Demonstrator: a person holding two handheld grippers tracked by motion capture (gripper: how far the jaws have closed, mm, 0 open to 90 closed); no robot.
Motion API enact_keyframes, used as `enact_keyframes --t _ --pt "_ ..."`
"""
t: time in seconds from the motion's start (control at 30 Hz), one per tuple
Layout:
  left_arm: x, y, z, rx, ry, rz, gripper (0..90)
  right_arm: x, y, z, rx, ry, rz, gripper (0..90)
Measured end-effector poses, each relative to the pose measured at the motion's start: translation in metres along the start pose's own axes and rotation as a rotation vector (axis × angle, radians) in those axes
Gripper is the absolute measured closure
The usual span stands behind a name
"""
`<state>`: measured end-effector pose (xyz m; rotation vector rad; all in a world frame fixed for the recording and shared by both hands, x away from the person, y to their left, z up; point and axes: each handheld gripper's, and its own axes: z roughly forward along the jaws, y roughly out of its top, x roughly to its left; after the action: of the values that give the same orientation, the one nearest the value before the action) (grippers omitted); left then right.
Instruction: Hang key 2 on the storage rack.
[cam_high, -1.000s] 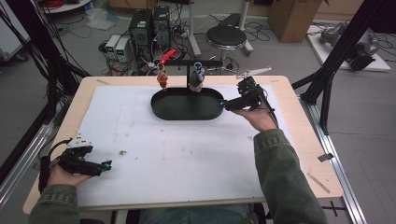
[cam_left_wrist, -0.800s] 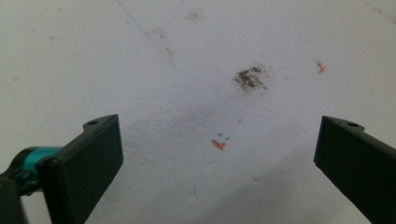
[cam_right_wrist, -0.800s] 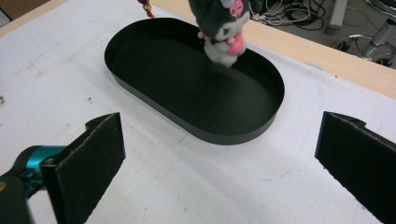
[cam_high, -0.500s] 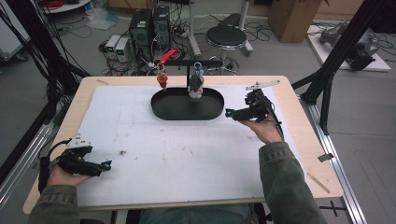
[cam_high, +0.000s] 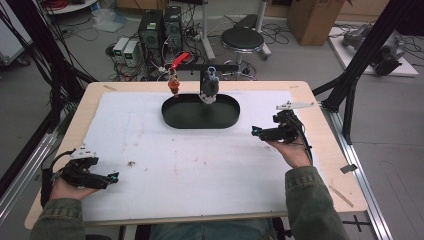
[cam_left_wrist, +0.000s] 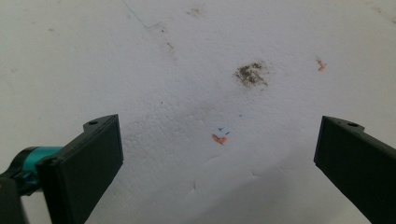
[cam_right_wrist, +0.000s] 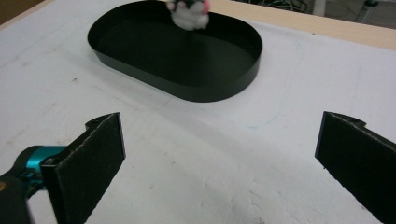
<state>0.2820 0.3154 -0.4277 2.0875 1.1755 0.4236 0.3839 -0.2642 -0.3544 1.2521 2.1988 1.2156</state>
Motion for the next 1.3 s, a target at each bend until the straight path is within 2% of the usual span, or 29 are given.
enact_keyframes --t 0.07,0.4,0.53,0.77,0.97,1.3 --pt "0.000 0.000 0.000 0.000 0.000 -0.001 1.8 -0.004 -0.007 -0.002 -0.013 -0.017 0.011 0.6" --pt "0.001 -0.001 0.001 0.004 0.004 0.002 1.8 -0.011 -0.025 -0.009 -0.041 -0.045 0.003 0.6" --pt "0.001 -0.001 0.002 0.007 0.006 0.003 1.8 -0.016 -0.034 -0.014 -0.052 -0.055 0.014 0.6" --pt "0.002 -0.003 0.002 0.005 0.007 0.001 1.8 -0.022 -0.045 -0.021 -0.063 -0.057 0.021 0.6" --pt "0.003 -0.004 0.002 0.005 0.007 -0.001 1.8 -0.028 -0.059 -0.027 -0.046 -0.062 0.030 0.6" --pt "0.007 -0.008 0.001 0.006 0.014 -0.013 1.8 -0.034 -0.080 -0.036 -0.053 -0.057 0.072 0.6"
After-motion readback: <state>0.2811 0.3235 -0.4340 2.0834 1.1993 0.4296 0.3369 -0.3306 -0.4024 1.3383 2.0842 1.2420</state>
